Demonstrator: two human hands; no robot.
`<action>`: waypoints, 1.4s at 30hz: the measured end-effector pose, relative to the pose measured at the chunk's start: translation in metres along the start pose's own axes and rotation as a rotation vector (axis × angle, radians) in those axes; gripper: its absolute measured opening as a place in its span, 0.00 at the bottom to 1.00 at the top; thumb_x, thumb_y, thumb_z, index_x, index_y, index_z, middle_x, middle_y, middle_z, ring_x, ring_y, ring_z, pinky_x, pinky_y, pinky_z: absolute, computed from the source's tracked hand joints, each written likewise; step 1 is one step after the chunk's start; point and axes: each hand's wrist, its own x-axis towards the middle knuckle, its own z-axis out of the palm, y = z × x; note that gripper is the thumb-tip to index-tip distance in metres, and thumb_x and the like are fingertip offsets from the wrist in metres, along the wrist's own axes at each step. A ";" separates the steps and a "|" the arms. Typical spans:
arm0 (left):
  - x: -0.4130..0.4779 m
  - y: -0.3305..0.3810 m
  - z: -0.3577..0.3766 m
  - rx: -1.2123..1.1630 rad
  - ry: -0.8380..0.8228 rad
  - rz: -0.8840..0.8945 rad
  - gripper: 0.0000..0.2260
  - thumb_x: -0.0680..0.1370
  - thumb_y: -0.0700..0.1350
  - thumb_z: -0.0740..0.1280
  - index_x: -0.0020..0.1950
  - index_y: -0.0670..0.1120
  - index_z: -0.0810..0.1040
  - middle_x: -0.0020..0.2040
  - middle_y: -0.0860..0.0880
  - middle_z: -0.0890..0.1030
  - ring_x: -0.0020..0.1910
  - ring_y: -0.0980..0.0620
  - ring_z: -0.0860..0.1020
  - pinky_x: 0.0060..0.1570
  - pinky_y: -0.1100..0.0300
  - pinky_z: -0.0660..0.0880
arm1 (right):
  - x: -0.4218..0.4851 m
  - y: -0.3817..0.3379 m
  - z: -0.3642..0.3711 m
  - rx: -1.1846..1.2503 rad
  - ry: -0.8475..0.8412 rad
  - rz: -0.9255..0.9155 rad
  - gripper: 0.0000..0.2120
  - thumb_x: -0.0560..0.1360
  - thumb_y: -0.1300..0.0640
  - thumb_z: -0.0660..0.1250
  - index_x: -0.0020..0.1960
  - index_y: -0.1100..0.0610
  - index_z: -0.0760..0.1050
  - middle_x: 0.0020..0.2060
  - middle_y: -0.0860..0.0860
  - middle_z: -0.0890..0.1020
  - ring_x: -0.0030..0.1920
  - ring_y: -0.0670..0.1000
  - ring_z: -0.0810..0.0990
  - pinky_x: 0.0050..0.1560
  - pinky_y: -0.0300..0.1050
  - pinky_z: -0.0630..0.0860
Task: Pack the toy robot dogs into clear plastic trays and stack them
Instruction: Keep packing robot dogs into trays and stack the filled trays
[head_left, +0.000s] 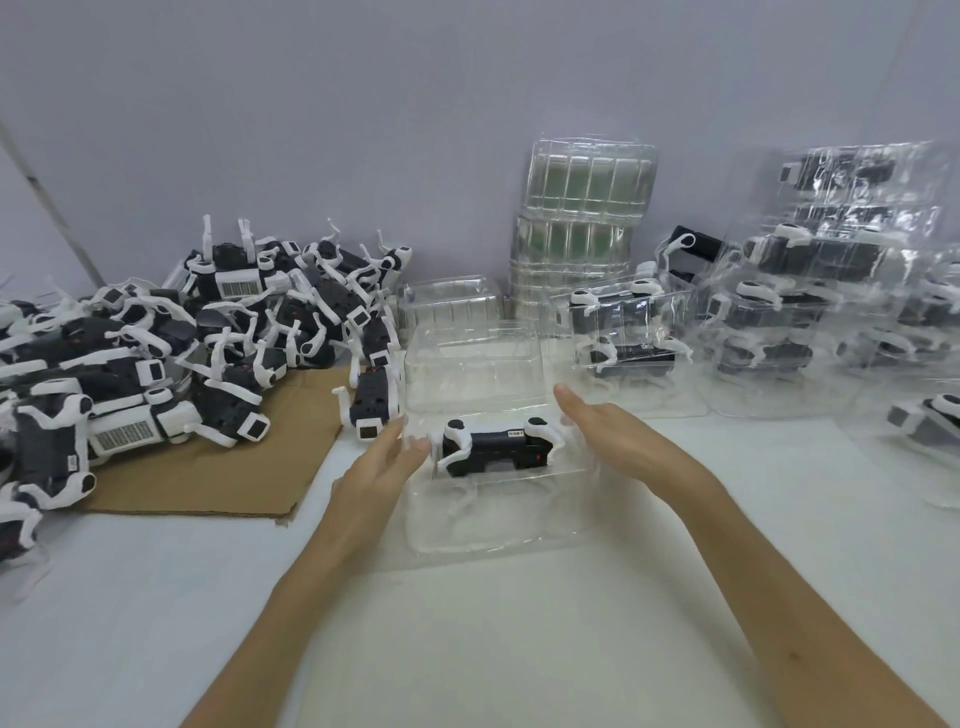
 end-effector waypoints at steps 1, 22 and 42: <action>-0.001 0.003 0.001 -0.011 -0.011 0.014 0.43 0.66 0.74 0.62 0.79 0.60 0.60 0.74 0.66 0.65 0.75 0.63 0.61 0.79 0.49 0.51 | -0.002 -0.001 0.002 0.035 -0.016 -0.022 0.39 0.77 0.29 0.48 0.73 0.56 0.71 0.73 0.52 0.71 0.72 0.54 0.70 0.65 0.48 0.64; -0.006 0.016 -0.005 -0.202 0.105 0.147 0.36 0.75 0.42 0.73 0.74 0.66 0.59 0.61 0.69 0.70 0.43 0.71 0.78 0.41 0.71 0.74 | 0.001 -0.005 0.017 0.378 -0.086 -0.365 0.44 0.64 0.29 0.71 0.74 0.26 0.53 0.64 0.40 0.78 0.51 0.43 0.83 0.53 0.47 0.78; -0.007 0.018 -0.011 -0.348 0.152 0.130 0.40 0.61 0.62 0.78 0.71 0.66 0.67 0.63 0.59 0.79 0.64 0.55 0.77 0.50 0.57 0.75 | -0.001 -0.013 0.034 0.507 0.020 -0.376 0.39 0.69 0.43 0.75 0.75 0.40 0.60 0.58 0.45 0.78 0.52 0.44 0.82 0.47 0.38 0.75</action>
